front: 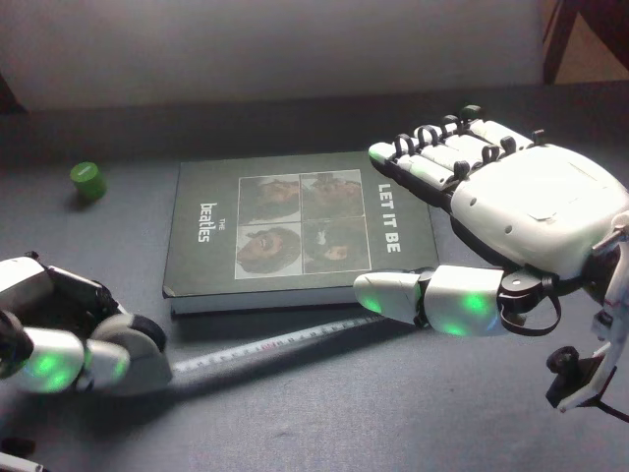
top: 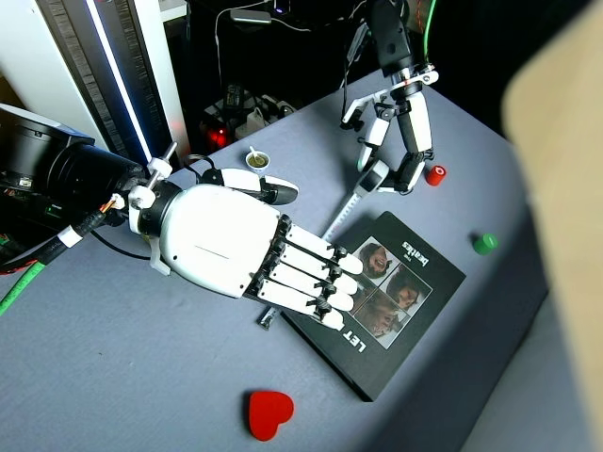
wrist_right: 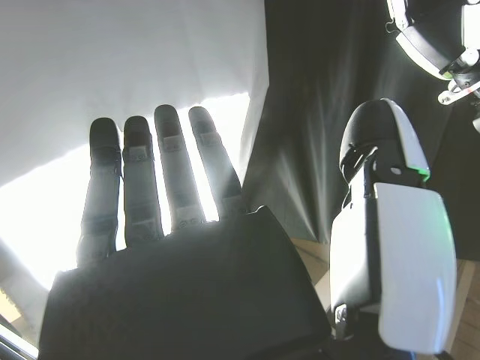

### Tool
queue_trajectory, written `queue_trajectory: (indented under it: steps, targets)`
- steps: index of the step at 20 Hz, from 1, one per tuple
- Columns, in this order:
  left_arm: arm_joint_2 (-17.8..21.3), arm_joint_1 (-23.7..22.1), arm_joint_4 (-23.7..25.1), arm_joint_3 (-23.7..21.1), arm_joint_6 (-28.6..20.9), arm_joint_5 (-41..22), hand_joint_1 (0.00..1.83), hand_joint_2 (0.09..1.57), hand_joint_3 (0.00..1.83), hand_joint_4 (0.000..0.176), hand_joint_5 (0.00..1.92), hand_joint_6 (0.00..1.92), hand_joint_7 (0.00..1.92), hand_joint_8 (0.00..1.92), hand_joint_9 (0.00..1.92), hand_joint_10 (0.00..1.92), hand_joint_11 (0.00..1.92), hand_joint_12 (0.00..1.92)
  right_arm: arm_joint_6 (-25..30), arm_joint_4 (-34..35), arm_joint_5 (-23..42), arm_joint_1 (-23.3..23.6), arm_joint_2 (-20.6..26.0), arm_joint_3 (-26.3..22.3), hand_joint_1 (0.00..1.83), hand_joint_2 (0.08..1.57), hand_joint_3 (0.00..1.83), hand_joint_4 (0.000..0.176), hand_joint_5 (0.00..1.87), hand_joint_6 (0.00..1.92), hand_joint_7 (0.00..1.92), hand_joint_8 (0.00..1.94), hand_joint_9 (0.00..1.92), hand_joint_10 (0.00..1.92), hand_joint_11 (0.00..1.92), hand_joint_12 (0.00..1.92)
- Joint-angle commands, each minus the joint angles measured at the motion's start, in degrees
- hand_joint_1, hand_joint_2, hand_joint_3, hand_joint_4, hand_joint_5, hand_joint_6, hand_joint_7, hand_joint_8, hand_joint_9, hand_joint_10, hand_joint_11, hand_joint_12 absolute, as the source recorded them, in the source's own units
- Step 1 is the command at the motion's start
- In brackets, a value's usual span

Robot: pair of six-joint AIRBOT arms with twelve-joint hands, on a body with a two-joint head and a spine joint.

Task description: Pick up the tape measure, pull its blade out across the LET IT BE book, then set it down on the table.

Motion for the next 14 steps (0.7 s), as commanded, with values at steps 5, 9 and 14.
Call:
queue_trajectory:
  steps: [5,9,14]
  targets:
    - [1.1,0.1,2.4,0.2,-1.1,-5.1,0.85,1.17,0.0,0.0,0.8,0.01,0.82,0.0,0.81,0.0,0.59,0.65,-0.4,-3.3,-6.7,-0.1,1.4,-4.1,0.04,1.05,0.0,0.0,0.1,0.0,0.13,0.0,0.1,0.0,0.0,0.45]
    - [2.8,-0.8,4.2,1.4,-1.1,-6.5,0.59,1.16,0.0,0.0,0.65,0.0,0.66,0.0,0.61,0.0,0.42,0.59,-0.8,-3.3,-5.2,-0.8,3.1,-6.4,0.04,1.04,0.0,0.0,0.12,0.0,0.14,0.0,0.11,0.0,0.0,0.51]
    - [3.0,-7.4,8.9,6.0,-1.3,-4.9,0.49,1.1,0.0,0.0,0.54,0.0,0.55,0.0,0.51,0.0,0.28,0.65,-0.1,-3.3,-3.6,-0.4,6.8,-7.6,0.04,1.04,0.0,0.0,0.09,0.0,0.13,0.0,0.09,0.0,0.0,0.47]
